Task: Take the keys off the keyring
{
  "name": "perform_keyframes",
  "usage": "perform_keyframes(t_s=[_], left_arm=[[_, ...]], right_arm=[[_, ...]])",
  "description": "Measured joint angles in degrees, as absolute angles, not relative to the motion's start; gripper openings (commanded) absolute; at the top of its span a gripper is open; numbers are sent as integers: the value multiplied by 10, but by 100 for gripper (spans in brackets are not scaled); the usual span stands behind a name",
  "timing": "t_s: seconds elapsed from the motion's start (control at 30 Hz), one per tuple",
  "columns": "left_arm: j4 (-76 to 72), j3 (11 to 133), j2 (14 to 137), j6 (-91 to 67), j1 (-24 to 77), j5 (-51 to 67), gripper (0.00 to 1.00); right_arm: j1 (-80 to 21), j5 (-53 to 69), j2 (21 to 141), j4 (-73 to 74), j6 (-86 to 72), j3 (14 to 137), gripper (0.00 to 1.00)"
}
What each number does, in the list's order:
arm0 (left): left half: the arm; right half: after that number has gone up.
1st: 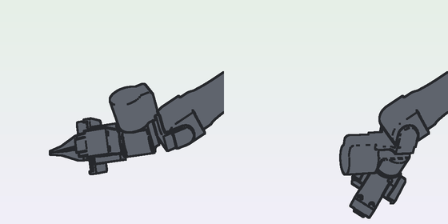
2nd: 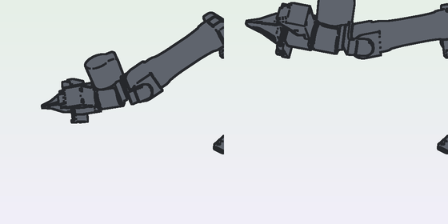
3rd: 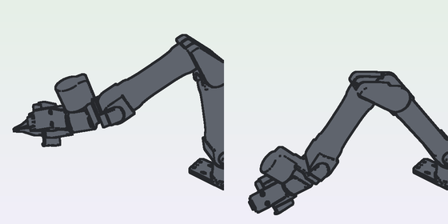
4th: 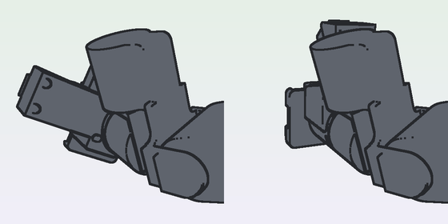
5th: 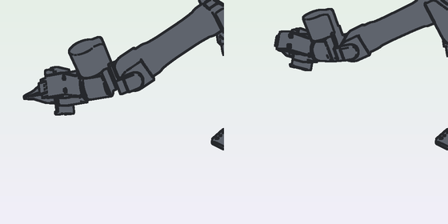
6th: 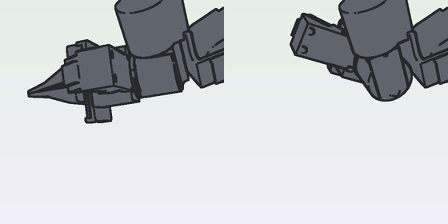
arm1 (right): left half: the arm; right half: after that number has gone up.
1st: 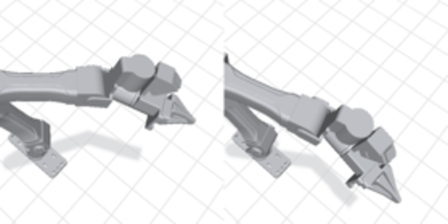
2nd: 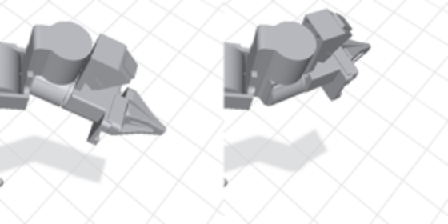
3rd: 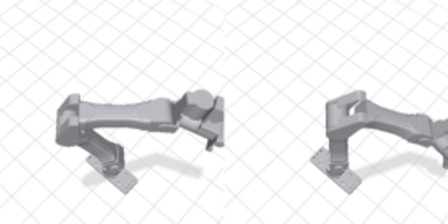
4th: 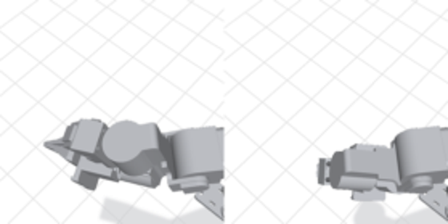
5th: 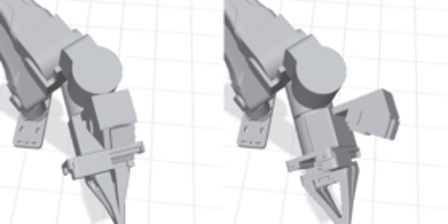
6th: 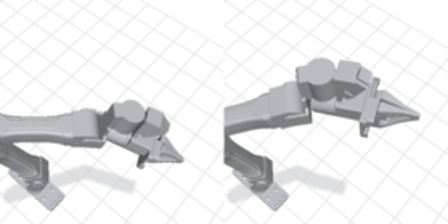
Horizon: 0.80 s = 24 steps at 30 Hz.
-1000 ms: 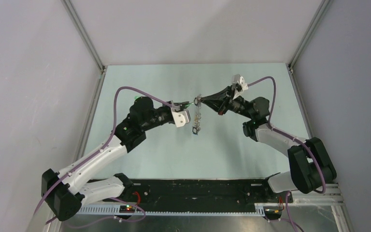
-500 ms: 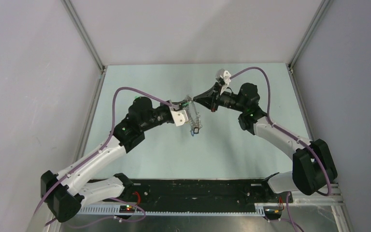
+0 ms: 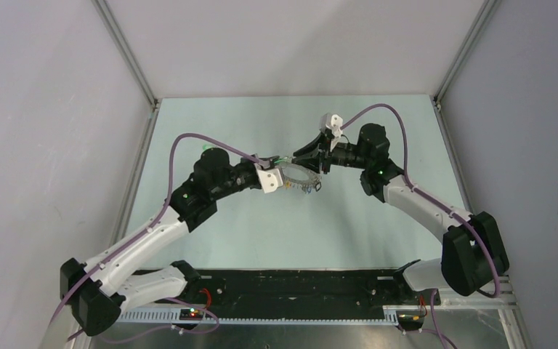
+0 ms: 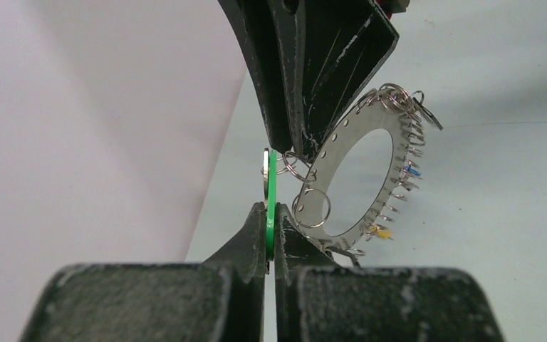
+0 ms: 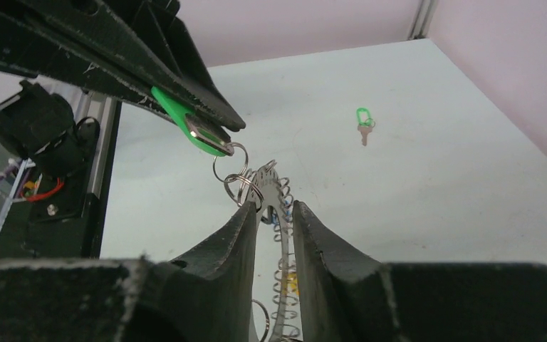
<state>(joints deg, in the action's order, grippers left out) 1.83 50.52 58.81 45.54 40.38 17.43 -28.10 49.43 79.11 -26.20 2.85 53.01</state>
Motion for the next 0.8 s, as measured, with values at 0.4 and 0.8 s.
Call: perform_keyframes(t_s=[0.4,0.8], left_arm=[[21,503,577,456,408,212,0],[30,503,576,466,419,218,0]], right_arm=[[-279,573,772,-244,90,530,39],[-298,607,761,-240,112,530,36]])
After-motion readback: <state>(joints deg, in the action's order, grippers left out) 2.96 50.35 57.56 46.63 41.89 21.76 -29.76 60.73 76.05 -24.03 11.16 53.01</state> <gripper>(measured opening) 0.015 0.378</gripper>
